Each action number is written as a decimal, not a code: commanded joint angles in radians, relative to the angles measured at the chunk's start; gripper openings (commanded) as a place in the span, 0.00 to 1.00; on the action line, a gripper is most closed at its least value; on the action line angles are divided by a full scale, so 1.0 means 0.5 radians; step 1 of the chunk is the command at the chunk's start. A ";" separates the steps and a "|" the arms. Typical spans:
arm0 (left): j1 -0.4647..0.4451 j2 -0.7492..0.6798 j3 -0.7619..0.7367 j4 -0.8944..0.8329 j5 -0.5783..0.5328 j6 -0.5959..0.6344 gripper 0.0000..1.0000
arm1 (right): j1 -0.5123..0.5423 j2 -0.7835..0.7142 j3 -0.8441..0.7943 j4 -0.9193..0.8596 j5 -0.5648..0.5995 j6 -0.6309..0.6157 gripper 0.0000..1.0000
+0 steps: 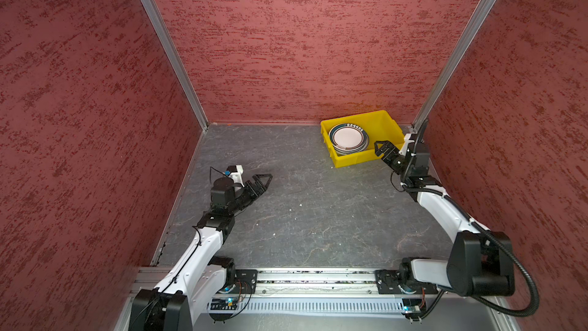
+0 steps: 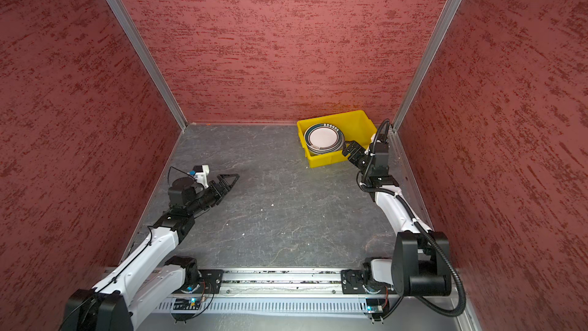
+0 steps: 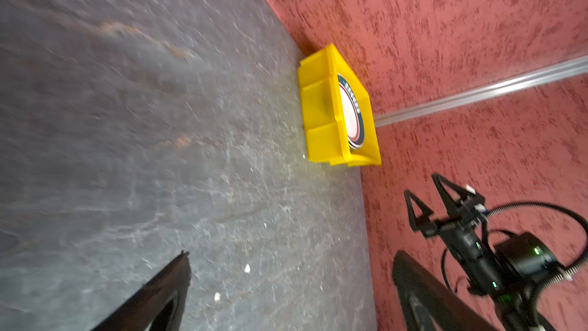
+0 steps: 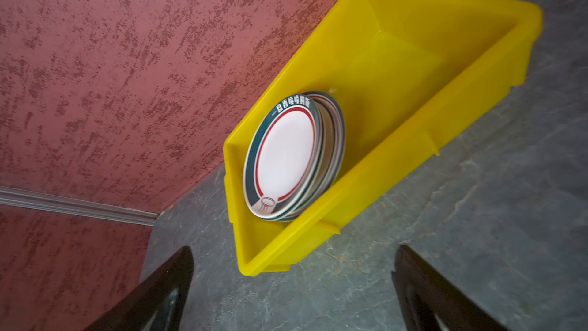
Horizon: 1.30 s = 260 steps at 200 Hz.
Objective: Place the plates into the plastic bin on the countertop
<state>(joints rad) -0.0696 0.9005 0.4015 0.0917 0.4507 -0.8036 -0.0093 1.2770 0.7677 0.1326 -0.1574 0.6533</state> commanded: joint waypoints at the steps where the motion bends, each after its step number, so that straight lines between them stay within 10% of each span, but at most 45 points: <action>1: 0.147 0.000 0.039 -0.065 -0.209 0.250 0.99 | 0.000 -0.125 -0.216 0.370 0.293 -0.237 0.99; 93: 0.338 -0.092 -0.403 0.891 -1.043 1.266 0.99 | -0.006 -0.508 -0.968 1.061 1.555 -0.768 0.99; 176: 0.352 0.549 -0.530 1.715 -1.020 1.376 0.99 | -0.041 0.038 -1.180 1.969 1.302 -0.958 0.99; 237: 0.348 1.377 -0.489 2.576 -0.727 1.477 0.99 | -0.194 0.235 -1.112 1.975 0.891 -0.920 0.99; 260: 0.339 1.307 -0.440 2.382 -0.731 1.490 0.99 | -0.202 0.269 -1.054 1.931 0.756 -0.979 0.99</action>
<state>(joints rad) 0.1055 1.5673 0.1623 1.1759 0.0418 -0.0956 -0.1036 1.3949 0.2066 1.0523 0.3340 0.2104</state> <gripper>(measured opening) 0.994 0.988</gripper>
